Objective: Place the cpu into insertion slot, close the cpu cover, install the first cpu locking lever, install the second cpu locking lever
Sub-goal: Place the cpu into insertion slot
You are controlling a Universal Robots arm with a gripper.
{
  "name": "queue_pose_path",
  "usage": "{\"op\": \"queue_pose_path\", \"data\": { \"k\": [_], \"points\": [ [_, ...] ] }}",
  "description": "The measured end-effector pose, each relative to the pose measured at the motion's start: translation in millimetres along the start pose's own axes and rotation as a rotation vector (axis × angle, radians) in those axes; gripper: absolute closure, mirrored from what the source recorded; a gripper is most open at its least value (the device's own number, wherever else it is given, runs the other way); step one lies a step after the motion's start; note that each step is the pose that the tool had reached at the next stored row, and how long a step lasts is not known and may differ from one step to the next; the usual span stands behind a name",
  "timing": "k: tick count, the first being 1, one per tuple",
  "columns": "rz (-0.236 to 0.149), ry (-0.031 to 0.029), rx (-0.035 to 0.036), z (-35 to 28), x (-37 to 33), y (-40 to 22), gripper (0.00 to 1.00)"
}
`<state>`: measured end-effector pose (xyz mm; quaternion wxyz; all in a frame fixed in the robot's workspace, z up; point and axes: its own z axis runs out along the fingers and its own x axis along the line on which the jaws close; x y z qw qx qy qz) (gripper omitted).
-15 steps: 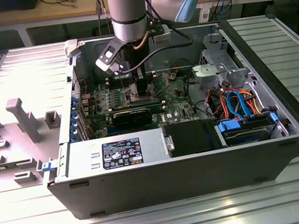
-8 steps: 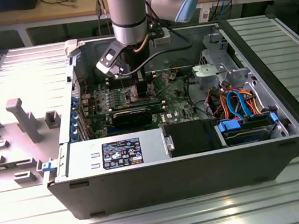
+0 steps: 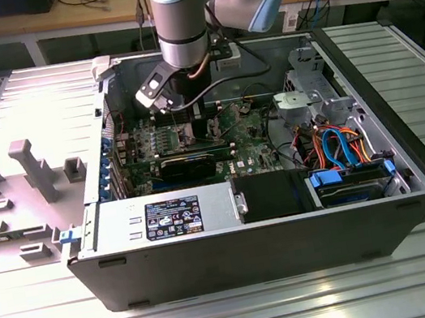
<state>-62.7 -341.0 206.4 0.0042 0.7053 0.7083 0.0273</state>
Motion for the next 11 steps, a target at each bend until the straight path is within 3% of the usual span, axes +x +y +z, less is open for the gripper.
{"op": "queue_pose_path", "data": {
  "k": [11],
  "points": [
    [-0.003,0.0002,0.0006,4.6,0.3,-0.5,0.46]
  ]
}}
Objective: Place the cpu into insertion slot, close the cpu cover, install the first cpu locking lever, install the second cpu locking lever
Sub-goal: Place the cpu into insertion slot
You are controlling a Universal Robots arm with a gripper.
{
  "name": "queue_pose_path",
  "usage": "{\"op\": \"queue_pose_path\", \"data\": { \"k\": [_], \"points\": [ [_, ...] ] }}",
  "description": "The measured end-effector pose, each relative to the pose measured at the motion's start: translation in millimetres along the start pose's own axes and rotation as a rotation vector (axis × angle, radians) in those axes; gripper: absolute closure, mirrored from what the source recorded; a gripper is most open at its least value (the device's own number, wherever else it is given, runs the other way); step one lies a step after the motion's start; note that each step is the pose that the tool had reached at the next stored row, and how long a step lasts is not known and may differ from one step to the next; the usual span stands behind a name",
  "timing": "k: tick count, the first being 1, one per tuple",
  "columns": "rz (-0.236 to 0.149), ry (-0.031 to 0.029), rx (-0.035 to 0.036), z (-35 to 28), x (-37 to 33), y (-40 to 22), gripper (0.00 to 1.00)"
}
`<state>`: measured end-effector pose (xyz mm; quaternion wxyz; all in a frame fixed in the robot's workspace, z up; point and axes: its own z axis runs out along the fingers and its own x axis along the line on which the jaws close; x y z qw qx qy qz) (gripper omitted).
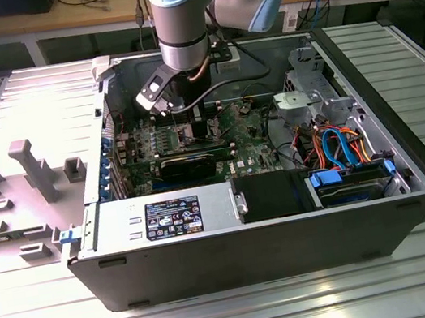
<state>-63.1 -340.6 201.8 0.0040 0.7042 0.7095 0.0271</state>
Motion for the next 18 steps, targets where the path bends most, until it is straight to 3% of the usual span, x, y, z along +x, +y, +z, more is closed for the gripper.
{"op": "queue_pose_path", "data": {
  "k": [9,10,11,18],
  "points": [
    [0.001,-0.0001,0.0028,0.6,3.1,0.0,0.46],
    [0.001,-0.0001,0.0171,0.8,5.0,1.0,0.46],
    [0.002,-0.0006,0.0235,2.8,4.9,3.2,0.46],
    [0.013,-0.0012,0.0229,3.4,3.2,2.9,0.46]
  ]
}}
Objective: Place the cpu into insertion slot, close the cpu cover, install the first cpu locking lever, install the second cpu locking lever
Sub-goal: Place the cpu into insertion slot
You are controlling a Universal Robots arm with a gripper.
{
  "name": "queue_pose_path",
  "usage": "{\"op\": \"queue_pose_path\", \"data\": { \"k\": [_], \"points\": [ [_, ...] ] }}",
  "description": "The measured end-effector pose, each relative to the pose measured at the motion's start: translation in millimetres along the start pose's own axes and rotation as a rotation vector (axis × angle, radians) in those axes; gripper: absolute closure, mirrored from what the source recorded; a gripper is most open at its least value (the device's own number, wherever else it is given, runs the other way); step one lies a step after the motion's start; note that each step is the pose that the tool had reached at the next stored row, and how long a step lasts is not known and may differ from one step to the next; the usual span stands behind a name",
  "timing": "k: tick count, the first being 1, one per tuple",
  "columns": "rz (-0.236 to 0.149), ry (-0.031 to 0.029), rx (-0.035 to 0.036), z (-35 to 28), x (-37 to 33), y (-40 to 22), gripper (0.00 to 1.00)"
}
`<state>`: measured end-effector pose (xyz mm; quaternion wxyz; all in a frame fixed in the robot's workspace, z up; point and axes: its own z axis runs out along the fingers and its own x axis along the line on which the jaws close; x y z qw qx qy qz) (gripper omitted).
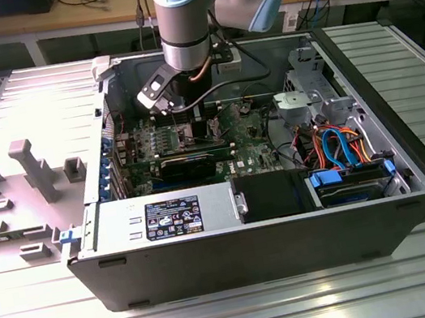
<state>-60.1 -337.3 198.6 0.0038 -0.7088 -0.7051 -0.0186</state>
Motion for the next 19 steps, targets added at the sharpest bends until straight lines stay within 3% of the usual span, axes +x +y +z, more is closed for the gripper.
{"op": "queue_pose_path", "data": {
  "k": [19],
  "points": [
    [0.001,-0.0027,-0.0003,1.4,-1.2,0.1,0.46]
  ]
}}
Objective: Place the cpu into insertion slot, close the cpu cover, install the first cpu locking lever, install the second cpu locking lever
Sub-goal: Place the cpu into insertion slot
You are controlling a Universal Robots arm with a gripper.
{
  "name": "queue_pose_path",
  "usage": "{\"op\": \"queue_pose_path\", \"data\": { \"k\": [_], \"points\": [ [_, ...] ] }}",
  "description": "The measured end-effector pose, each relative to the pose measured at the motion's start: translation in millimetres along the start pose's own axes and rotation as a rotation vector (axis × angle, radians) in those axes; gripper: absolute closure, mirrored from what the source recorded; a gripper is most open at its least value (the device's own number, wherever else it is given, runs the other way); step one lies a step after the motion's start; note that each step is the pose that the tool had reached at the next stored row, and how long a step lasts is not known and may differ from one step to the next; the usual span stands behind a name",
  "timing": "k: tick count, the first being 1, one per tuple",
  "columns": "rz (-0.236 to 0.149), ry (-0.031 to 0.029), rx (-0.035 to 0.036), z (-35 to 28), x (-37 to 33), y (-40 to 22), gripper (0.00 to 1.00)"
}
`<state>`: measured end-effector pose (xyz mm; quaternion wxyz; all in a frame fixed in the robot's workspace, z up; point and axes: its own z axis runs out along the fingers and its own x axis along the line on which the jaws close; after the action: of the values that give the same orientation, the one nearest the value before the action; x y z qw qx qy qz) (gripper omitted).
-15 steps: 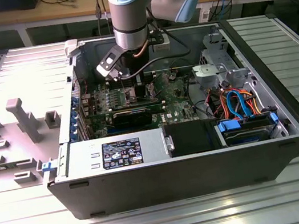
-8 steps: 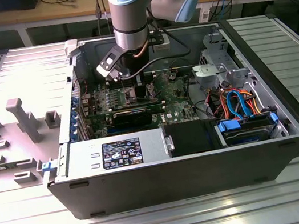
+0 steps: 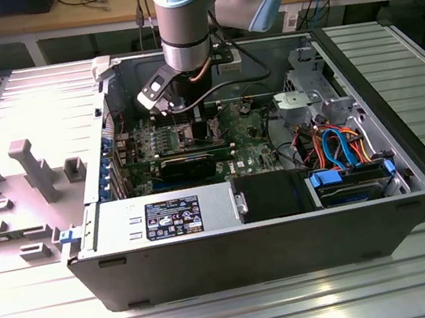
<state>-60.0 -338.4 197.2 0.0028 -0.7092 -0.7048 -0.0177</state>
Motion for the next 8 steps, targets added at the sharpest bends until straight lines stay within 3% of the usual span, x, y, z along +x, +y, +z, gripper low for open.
{"op": "queue_pose_path", "data": {
  "k": [2,3,8],
  "points": [
    [0.0,0.0001,-0.0003,0.2,0.1,0.1,0.45],
    [0.0,-0.0001,-0.0002,0.2,0.1,0.0,0.38],
    [0.0,-0.0013,0.0002,-0.1,0.0,0.0,0.38]
  ]
}}
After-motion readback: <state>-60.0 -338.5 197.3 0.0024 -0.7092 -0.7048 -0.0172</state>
